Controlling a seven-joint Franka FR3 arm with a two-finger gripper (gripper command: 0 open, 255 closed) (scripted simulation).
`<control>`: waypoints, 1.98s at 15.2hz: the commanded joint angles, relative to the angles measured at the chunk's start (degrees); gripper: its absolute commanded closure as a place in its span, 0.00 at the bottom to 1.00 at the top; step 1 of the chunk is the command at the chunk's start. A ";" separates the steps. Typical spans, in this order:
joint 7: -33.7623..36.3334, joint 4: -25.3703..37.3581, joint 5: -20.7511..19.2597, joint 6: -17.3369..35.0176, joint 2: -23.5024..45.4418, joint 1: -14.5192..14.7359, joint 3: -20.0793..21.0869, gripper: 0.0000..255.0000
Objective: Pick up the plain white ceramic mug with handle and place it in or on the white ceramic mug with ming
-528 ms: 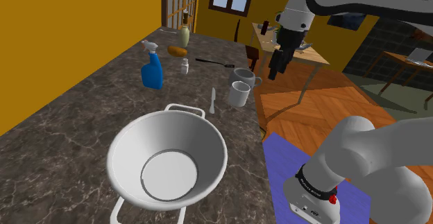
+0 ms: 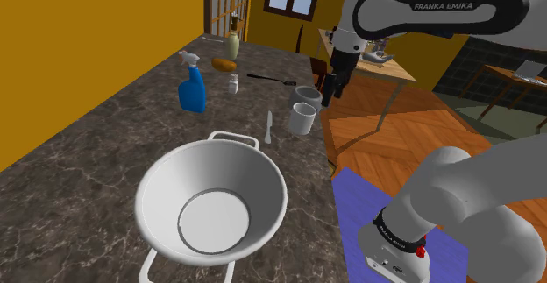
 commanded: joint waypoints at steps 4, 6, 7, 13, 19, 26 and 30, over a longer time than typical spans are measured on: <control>-1.82 0.49 -0.59 9.20 9.18 -0.23 -1.49 0.00; -2.62 1.37 -0.65 12.52 13.24 -0.31 -2.08 0.00; -3.03 1.94 -0.64 14.10 15.32 -0.35 -2.36 0.00; -5.66 6.99 0.13 22.39 28.26 -0.62 -3.75 0.00; -5.85 4.98 0.32 26.43 30.30 -0.70 -3.86 0.00; -5.95 4.03 0.44 28.48 31.40 -0.73 -3.91 0.00; -5.95 4.03 0.44 28.47 31.40 -0.73 -3.91 1.00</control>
